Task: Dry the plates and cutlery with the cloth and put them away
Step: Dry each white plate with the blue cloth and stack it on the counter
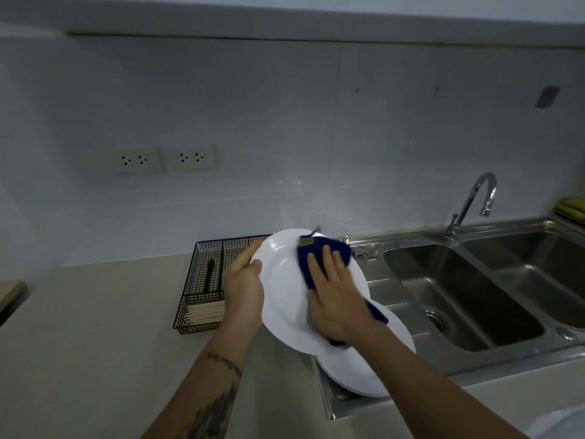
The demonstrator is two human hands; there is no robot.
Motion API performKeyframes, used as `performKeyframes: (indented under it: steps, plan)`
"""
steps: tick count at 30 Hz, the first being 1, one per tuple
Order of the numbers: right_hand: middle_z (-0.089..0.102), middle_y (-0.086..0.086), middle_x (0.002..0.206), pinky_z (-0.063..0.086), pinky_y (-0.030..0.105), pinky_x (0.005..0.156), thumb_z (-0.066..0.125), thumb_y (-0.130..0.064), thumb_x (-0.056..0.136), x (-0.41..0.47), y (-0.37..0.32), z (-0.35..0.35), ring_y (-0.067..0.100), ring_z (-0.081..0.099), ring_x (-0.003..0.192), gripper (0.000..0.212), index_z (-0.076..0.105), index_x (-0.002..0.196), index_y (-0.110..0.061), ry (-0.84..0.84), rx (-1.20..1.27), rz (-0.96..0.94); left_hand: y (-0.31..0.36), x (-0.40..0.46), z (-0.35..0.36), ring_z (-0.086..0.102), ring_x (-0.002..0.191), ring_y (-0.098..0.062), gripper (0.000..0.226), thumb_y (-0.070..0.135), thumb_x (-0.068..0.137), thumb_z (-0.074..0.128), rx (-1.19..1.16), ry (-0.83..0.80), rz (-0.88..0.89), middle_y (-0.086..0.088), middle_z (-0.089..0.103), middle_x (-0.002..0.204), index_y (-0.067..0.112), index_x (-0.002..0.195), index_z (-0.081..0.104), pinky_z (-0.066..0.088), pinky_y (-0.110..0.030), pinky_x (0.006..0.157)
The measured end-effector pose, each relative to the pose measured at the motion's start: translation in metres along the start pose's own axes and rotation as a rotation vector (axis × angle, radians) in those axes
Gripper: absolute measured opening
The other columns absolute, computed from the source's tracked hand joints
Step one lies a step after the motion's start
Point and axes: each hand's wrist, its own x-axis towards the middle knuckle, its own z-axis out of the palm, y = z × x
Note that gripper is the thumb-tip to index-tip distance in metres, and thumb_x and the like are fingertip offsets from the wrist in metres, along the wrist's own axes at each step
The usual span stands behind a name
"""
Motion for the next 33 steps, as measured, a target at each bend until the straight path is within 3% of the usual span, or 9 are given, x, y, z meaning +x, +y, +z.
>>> performKeyframes:
  steps: [3,7,13,17,19,22,29,31,33]
  plan:
    - [-0.015,0.001,0.163,-0.003,0.035,0.121,0.034,-0.028,0.100,-0.007,-0.029,0.001,0.024,-0.012,0.150,0.066,0.000,0.156,-0.022,-0.073,0.207,-0.122,0.002,0.003,0.008,0.069,0.099,-0.023,0.045,-0.006,0.093,0.044,-0.046,0.008,-0.007,-0.003,0.072,0.111,0.025,0.112,0.072,0.056,-0.040,0.089]
    - [-0.004,-0.010,0.163,-0.002,0.027,0.118,0.033,-0.028,0.103,-0.025,-0.041,-0.016,0.010,-0.006,0.149,0.059,0.007,0.156,-0.029,-0.158,0.194,-0.283,0.009,0.008,-0.006,0.068,0.091,-0.024,0.046,-0.006,0.095,0.043,-0.104,0.034,0.007,-0.006,0.073,0.107,0.023,0.119,0.068,0.056,-0.040,0.083]
    - [-0.004,0.000,0.164,-0.009,0.052,0.118,0.001,-0.045,0.080,-0.008,0.001,-0.024,0.022,-0.005,0.151,0.077,0.006,0.155,-0.031,-0.024,-0.245,-0.150,0.016,0.004,-0.023,0.067,0.101,-0.020,0.043,-0.001,0.098,0.043,-0.054,0.012,0.020,0.005,0.069,0.114,0.024,0.124,0.066,0.056,-0.040,0.086]
    - [-0.003,0.008,0.163,0.005,0.065,0.114,0.023,-0.039,0.088,0.019,0.005,-0.026,0.033,-0.004,0.149,0.069,0.013,0.155,-0.028,0.157,-0.250,-0.050,0.022,-0.001,-0.024,0.068,0.103,-0.021,0.043,0.000,0.098,0.043,-0.028,-0.027,0.037,0.005,0.070,0.117,0.026,0.121,0.068,0.056,-0.039,0.085]
    - [0.007,0.011,0.161,0.024,0.060,0.113,0.038,-0.036,0.091,0.028,0.006,-0.032,0.036,0.014,0.144,0.068,0.013,0.154,-0.029,0.254,-0.160,-0.001,0.023,-0.001,-0.028,0.068,0.104,-0.021,0.044,0.000,0.098,0.043,-0.019,-0.048,0.053,0.007,0.071,0.115,0.028,0.119,0.068,0.056,-0.038,0.086]
    - [0.033,0.007,0.141,0.048,0.047,0.095,0.051,-0.027,0.095,0.034,0.009,-0.043,0.028,0.049,0.113,0.069,0.013,0.152,-0.036,0.273,0.167,0.082,0.023,-0.001,-0.035,0.067,0.109,-0.020,0.045,-0.001,0.098,0.042,0.012,-0.070,0.124,0.011,0.071,0.114,0.031,0.117,0.068,0.054,-0.040,0.094]
    - [0.055,-0.010,0.123,0.052,0.043,0.089,0.062,-0.003,0.081,0.029,-0.002,-0.047,0.015,0.057,0.105,0.066,0.038,0.124,-0.048,0.396,0.663,0.141,0.012,0.013,-0.043,0.062,0.110,-0.009,0.043,0.004,0.098,0.046,0.295,0.011,0.339,0.013,0.066,0.120,0.029,0.127,0.064,0.051,-0.030,0.093]
    - [0.054,-0.009,0.121,0.051,0.036,0.088,0.060,0.004,0.077,0.025,-0.011,-0.044,0.014,0.055,0.106,0.067,0.042,0.120,-0.043,0.496,0.714,0.080,0.007,0.018,-0.040,0.065,0.093,-0.014,0.032,0.012,0.097,0.046,0.326,0.091,0.299,0.007,0.071,0.104,0.029,0.111,0.070,0.053,-0.031,0.076]
    - [0.052,-0.008,0.118,0.049,0.029,0.088,0.058,0.011,0.073,0.020,-0.018,-0.038,0.008,0.052,0.107,0.067,0.046,0.117,-0.037,0.580,0.726,0.004,0.006,0.021,-0.034,0.065,0.090,-0.018,0.027,0.029,0.098,0.044,0.298,0.063,0.142,-0.001,0.071,0.103,0.032,0.101,0.070,0.055,-0.036,0.077]
